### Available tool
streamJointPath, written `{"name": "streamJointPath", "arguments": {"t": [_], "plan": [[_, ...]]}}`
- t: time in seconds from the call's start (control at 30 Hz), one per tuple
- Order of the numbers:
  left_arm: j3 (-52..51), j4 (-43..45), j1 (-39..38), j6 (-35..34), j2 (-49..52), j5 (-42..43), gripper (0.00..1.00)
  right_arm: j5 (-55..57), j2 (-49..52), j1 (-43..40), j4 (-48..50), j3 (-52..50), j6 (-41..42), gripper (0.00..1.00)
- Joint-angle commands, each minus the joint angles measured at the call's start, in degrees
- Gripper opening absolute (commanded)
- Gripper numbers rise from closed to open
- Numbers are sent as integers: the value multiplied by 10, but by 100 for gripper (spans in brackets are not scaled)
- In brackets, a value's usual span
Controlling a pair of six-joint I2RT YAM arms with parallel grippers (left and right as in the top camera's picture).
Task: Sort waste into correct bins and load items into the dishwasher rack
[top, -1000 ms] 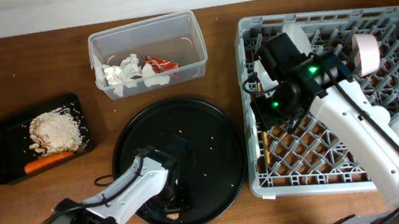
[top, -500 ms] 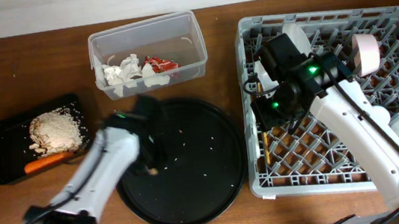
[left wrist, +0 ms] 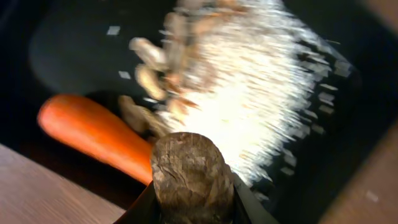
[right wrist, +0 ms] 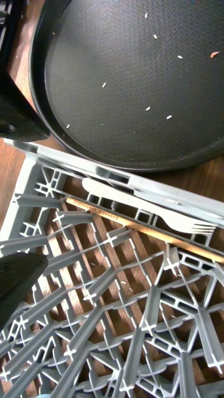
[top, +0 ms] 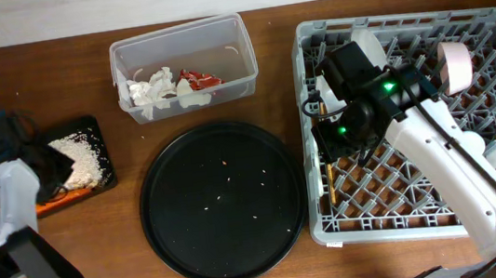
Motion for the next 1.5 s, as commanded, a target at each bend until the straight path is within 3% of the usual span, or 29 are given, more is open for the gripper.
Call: {"name": "streamJointPath", "arguments": {"t": [0.0,0.07,0.13,0.23,0.27,0.3,0.4,0.5,0.63,0.67,0.77,0.87,1.0,1.1,1.27,1.3,1.47], "plan": [[6,5,46,7,37,4,25,-7,1,2,0,2,-2,61],[6,8,56,7,38,14,29,-7,1,2,0,2,-2,61],[6,14,58,7,38,25,53,-7,1,2,0,2,-2,61],[9,15,58,7,38,36,65,-7,1,2,0,2,-2,61],[11,10,58,7,34,37,79,-7,1,2,0,2,-2,61],[15,5,58,7,26,37,85,-7,1,2,0,2,-2,61],[24,-4,49,7,-11,53,92,-28,1,2,2,2,-2,61],[26,-5,-33,35,-89,63,96,-70,1,2,26,2,22,62],[26,-22,-222,125,-120,61,96,-112,1,-16,61,3,22,79],[26,-55,-281,143,-115,38,99,-113,1,-37,61,5,22,82],[30,-174,-362,194,-111,22,99,-115,1,-117,41,17,10,93],[57,-345,-363,193,-112,51,99,-114,1,-197,-20,20,-24,94],[58,-436,-339,202,-144,66,99,-110,0,-256,-77,19,-39,94],[40,-402,-338,202,-249,62,99,-108,-28,-268,-71,0,-59,93],[-53,-295,-338,199,-494,24,99,-104,-213,-268,67,-120,-60,98],[-101,-264,-338,199,-579,24,99,-94,-292,-268,116,-174,-60,98],[-175,-236,-338,199,-715,69,100,-63,-444,-268,132,-246,-61,98]]}}
